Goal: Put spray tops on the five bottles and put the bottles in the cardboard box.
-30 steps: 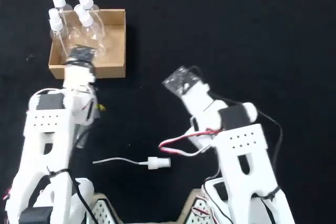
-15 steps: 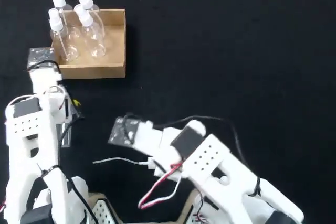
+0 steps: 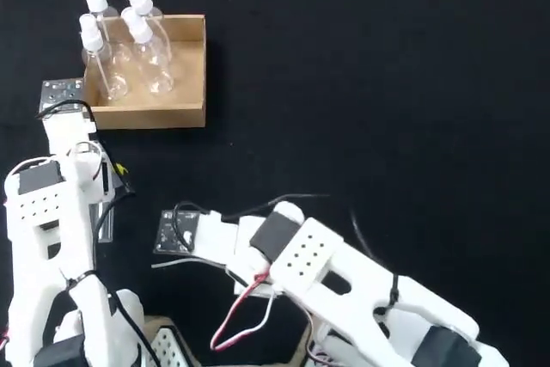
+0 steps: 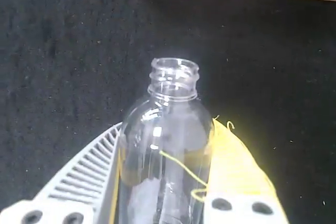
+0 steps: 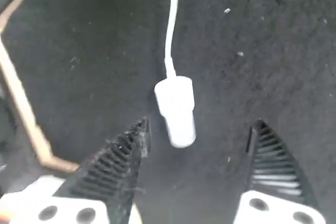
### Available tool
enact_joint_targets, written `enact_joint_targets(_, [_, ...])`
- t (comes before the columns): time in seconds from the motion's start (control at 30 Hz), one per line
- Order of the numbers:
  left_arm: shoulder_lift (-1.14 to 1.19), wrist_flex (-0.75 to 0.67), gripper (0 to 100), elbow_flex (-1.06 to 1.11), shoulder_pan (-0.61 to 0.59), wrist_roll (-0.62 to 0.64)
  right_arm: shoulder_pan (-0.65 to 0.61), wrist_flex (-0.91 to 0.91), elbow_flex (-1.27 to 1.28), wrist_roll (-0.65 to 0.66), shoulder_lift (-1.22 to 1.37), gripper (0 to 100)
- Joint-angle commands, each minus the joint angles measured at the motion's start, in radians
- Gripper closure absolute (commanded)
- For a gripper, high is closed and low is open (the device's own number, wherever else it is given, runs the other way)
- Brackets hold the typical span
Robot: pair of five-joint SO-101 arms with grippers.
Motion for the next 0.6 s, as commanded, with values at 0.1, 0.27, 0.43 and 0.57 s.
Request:
enact_joint_targets(0.1, [-0.029,-0.014,91,-0.021,-0.01,0.009,-0.006,-0.222,0.137,0.011,0.004,74.4])
enact_joint_targets(0.27, [-0.029,-0.012,91,-0.021,-0.01,0.009,0.028,-0.255,0.179,0.009,0.004,75.0])
enact_joint_targets(0.43, [-0.029,-0.011,91,-0.021,-0.01,0.009,0.095,-0.256,0.18,0.038,0.005,74.8])
enact_joint_targets(0.57, [-0.029,-0.012,91,-0.021,-0.01,0.009,0.094,-0.279,0.197,0.051,0.005,74.7])
